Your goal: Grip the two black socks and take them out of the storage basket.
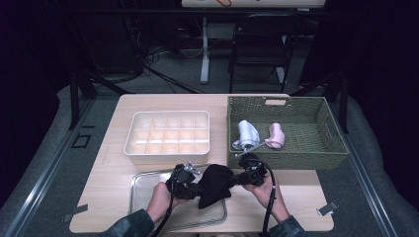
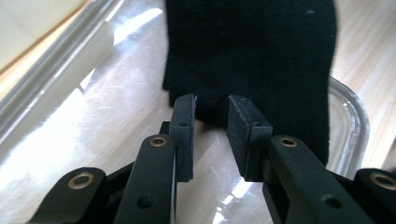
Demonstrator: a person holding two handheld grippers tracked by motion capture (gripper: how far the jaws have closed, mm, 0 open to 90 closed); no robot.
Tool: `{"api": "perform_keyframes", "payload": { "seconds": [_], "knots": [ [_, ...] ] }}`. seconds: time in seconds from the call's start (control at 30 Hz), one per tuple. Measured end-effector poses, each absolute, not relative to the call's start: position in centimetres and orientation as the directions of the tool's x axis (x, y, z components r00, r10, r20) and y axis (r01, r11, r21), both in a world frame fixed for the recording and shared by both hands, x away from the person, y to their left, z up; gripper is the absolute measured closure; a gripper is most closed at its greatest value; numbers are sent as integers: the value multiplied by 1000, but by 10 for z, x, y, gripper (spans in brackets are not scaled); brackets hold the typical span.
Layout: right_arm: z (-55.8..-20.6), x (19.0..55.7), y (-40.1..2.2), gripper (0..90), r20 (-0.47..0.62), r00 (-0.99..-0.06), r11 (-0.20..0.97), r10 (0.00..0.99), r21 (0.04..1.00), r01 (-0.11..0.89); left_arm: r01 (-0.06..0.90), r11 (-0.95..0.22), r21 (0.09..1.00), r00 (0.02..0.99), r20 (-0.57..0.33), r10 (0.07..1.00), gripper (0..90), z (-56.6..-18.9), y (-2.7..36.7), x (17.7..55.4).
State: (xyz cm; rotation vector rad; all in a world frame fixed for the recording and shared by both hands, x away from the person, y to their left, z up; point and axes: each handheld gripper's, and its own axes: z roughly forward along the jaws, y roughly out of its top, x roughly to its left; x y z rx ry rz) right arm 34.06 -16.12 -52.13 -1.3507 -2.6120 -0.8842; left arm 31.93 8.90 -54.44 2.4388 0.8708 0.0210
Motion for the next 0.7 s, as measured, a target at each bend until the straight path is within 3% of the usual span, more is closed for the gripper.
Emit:
{"api": "perform_keyframes", "payload": {
  "seconds": [0.23, 0.6, 0.7],
  "knots": [
    [-509, 338, -165, 845, 361, -610, 408, 705, 498, 765, 592, -630, 503, 780, -162, 604, 643, -539, 93, 322],
    [-496, 330, -156, 844, 377, -633, 393, 676, 543, 742, 538, -615, 576, 795, -105, 597, 354, -511, 91, 302],
    [-495, 328, -150, 844, 380, -642, 394, 666, 552, 735, 510, -632, 584, 813, -86, 576, 316, -511, 81, 296]
  ]
}}
